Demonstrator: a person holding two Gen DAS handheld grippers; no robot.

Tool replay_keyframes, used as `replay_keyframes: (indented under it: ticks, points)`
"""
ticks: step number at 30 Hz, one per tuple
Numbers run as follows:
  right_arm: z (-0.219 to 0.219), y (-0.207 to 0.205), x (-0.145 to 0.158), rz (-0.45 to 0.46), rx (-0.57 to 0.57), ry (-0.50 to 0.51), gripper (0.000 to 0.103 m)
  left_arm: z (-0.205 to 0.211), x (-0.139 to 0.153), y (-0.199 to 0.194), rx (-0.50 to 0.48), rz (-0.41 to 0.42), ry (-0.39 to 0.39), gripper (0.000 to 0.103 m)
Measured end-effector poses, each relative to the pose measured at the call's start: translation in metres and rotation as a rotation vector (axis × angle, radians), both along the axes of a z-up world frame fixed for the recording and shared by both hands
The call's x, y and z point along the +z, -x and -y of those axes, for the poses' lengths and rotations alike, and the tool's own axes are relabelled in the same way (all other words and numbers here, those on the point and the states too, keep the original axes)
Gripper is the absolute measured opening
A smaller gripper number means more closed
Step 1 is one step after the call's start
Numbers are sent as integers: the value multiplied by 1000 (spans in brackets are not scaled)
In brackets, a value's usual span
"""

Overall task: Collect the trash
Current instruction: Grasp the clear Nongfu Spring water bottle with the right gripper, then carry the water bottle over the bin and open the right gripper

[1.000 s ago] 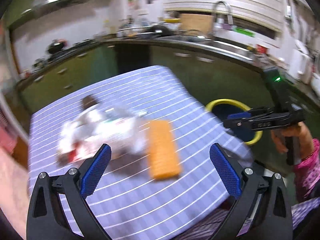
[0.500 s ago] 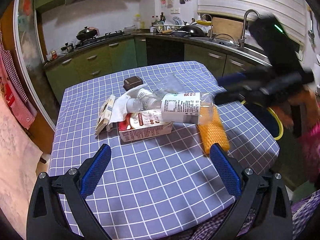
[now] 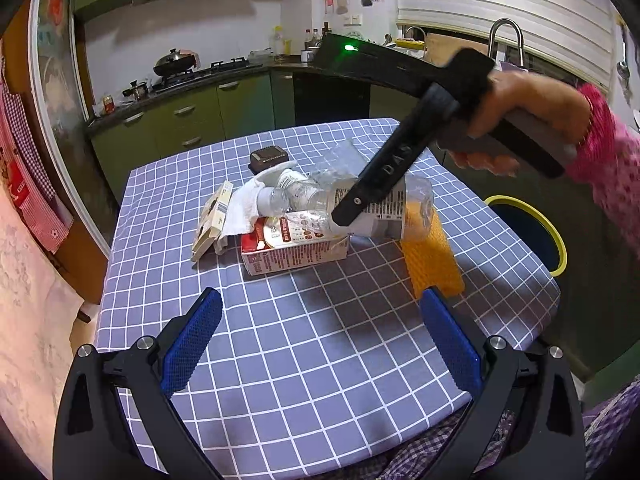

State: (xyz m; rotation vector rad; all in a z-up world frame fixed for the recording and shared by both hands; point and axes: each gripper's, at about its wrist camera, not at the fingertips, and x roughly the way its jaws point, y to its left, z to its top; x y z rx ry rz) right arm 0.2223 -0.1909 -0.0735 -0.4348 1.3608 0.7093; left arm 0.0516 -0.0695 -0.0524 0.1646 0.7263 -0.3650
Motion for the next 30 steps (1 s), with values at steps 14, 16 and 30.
replay_keyframes:
  ticks: [14,16,30]
  points:
    - [2,13,0,-2,5,-1,61,-4,-5,-2,11,-6,13,98]
    - [7,20,6,-2,0,-25,61,-4,-5,-2,12,-5,12,98]
    - [127,81,48,76,-194,-146,61,6,-7,0,-16,-9,8,98]
